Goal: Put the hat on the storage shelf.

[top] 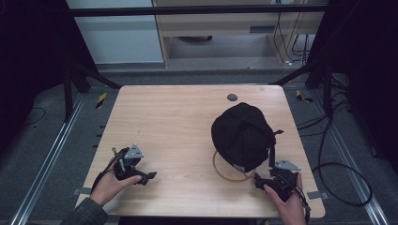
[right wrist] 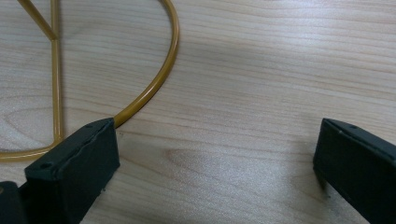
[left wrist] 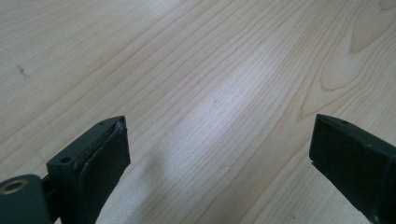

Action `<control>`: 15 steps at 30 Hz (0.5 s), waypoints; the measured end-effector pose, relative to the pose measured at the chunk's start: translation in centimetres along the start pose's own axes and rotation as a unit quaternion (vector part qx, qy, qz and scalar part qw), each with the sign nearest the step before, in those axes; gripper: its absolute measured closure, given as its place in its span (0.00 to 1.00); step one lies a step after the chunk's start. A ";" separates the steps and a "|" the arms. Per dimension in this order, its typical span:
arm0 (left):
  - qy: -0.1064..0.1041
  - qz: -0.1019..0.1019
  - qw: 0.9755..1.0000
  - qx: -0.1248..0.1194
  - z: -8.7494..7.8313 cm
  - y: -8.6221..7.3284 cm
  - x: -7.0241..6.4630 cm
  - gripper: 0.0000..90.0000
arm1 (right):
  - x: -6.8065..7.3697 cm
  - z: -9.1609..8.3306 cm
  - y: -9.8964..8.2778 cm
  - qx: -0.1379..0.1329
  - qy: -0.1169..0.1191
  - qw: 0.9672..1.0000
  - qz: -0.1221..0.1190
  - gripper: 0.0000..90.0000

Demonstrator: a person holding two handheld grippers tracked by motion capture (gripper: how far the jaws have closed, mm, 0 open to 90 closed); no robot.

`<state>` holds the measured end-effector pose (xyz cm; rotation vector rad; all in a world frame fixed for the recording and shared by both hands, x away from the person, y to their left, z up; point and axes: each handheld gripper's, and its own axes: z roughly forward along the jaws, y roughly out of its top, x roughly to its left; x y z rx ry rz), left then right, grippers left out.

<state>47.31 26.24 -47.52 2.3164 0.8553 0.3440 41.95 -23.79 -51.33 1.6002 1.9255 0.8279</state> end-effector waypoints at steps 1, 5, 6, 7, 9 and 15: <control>0.001 -0.003 1.000 0.000 0.1 -0.2 0.1 0.05 | 0.0 0.0 0.0 0.000 0.000 1.000 0.000 0.00; 0.006 -0.011 1.000 0.001 0.3 -0.8 0.7 0.05 | 0.0 0.0 0.0 0.000 0.000 1.000 0.000 0.00; 0.007 -0.012 1.000 0.002 0.4 -1.0 0.8 0.05 | 0.0 0.0 0.0 0.000 0.000 1.000 0.000 0.00; 0.009 -0.014 1.000 0.002 0.5 -1.2 1.0 0.05 | 0.0 0.0 0.0 0.000 0.000 1.000 0.000 0.00; 0.009 -0.019 1.000 -0.001 0.7 -1.5 1.2 0.05 | 0.0 0.0 0.0 0.000 0.000 1.000 0.000 0.00; 0.021 -0.028 0.999 -0.023 1.6 -2.7 1.9 0.03 | 0.0 0.0 0.0 0.000 0.000 1.000 0.000 0.00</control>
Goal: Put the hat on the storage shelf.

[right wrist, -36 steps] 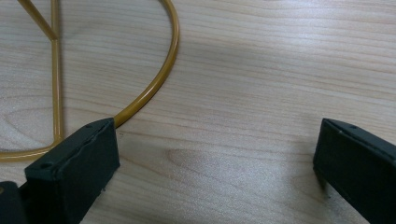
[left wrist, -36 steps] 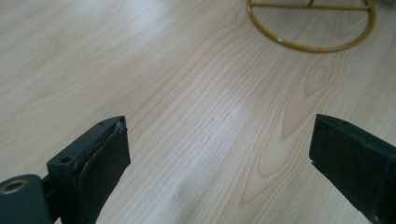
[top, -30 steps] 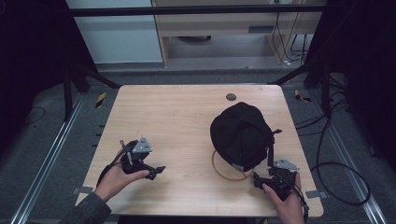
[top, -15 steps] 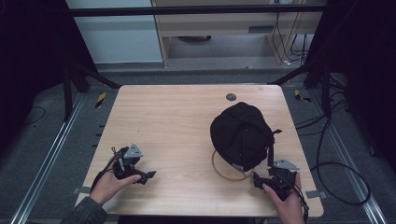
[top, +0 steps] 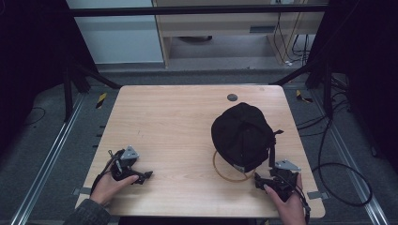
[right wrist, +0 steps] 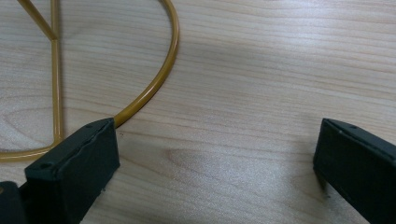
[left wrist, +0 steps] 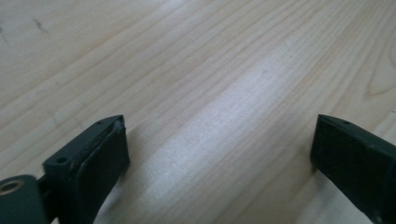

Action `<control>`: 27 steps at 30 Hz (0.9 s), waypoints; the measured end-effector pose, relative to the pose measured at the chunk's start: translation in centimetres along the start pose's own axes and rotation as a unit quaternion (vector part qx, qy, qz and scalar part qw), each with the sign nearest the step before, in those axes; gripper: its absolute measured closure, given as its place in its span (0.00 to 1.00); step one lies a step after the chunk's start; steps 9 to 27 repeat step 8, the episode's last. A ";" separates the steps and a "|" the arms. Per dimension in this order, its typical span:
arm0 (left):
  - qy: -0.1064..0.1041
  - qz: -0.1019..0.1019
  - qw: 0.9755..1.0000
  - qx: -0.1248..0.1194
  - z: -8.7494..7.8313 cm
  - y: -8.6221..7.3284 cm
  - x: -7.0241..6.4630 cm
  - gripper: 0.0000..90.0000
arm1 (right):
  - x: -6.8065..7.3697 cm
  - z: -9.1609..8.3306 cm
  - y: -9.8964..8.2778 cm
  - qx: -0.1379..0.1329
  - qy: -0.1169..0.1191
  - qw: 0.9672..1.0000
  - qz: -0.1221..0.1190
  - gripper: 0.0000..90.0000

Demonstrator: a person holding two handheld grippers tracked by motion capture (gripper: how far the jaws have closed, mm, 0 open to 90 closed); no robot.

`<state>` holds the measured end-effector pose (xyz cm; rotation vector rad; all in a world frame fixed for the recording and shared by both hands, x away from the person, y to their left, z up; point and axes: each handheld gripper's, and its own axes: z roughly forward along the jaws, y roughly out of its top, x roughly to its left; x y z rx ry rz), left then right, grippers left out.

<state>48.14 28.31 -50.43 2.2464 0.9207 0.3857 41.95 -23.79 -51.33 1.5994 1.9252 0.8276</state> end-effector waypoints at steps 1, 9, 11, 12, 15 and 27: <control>0.002 -0.001 1.000 -0.006 0.0 -0.1 0.1 0.03 | 0.0 0.0 0.0 0.000 0.000 1.000 0.000 0.00; -0.009 0.011 1.000 -0.018 0.2 -0.4 0.4 0.01 | 0.0 0.0 0.0 0.000 0.000 1.000 0.000 0.00; -0.009 0.011 1.000 -0.018 0.2 -0.4 0.4 0.01 | 0.0 0.0 0.0 0.000 0.000 1.000 0.000 0.00; -0.009 0.011 1.000 -0.018 0.2 -0.4 0.4 0.01 | 0.0 0.0 0.0 0.000 0.000 1.000 0.000 0.00; -0.009 0.011 1.000 -0.018 0.2 -0.4 0.4 0.01 | 0.0 0.0 0.0 0.000 0.000 1.000 0.000 0.00; -0.009 0.011 1.000 -0.018 0.2 -0.4 0.4 0.01 | 0.0 0.0 0.0 0.000 0.000 1.000 0.000 0.00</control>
